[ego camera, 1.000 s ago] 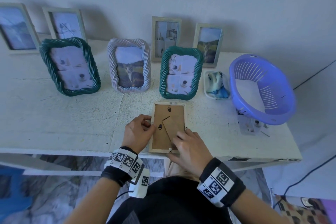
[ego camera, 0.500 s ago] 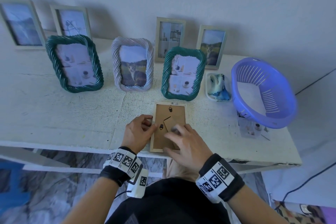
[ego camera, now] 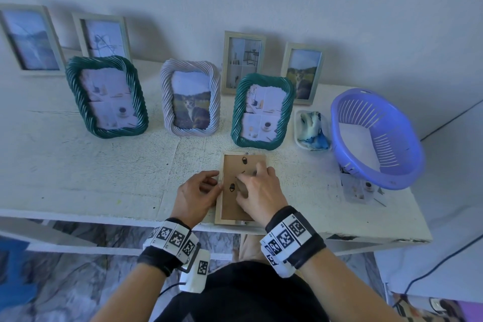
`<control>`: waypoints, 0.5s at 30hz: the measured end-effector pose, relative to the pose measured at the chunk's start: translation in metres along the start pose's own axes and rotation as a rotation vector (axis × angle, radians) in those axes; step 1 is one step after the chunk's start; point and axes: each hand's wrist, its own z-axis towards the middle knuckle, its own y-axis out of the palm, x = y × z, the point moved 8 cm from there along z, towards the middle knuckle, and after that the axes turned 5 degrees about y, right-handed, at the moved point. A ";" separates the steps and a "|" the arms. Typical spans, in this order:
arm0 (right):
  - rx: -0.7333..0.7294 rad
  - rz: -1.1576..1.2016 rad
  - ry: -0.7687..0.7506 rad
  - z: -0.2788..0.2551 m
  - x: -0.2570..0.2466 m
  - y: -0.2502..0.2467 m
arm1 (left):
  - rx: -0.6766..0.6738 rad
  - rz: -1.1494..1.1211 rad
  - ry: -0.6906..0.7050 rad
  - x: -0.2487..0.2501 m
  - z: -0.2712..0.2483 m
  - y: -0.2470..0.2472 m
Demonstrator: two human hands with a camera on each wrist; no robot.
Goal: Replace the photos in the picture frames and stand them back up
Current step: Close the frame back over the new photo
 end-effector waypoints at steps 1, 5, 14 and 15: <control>0.027 -0.017 0.004 -0.001 0.000 -0.003 | 0.000 -0.007 0.002 0.000 0.000 0.000; 0.040 0.013 0.048 -0.007 0.019 -0.019 | 0.003 -0.032 -0.007 -0.001 -0.001 0.000; 0.030 0.235 0.177 -0.024 0.121 -0.033 | -0.001 -0.064 -0.015 -0.003 0.000 0.000; 0.014 0.235 0.183 -0.026 0.126 -0.029 | -0.004 -0.066 -0.017 -0.003 0.000 0.000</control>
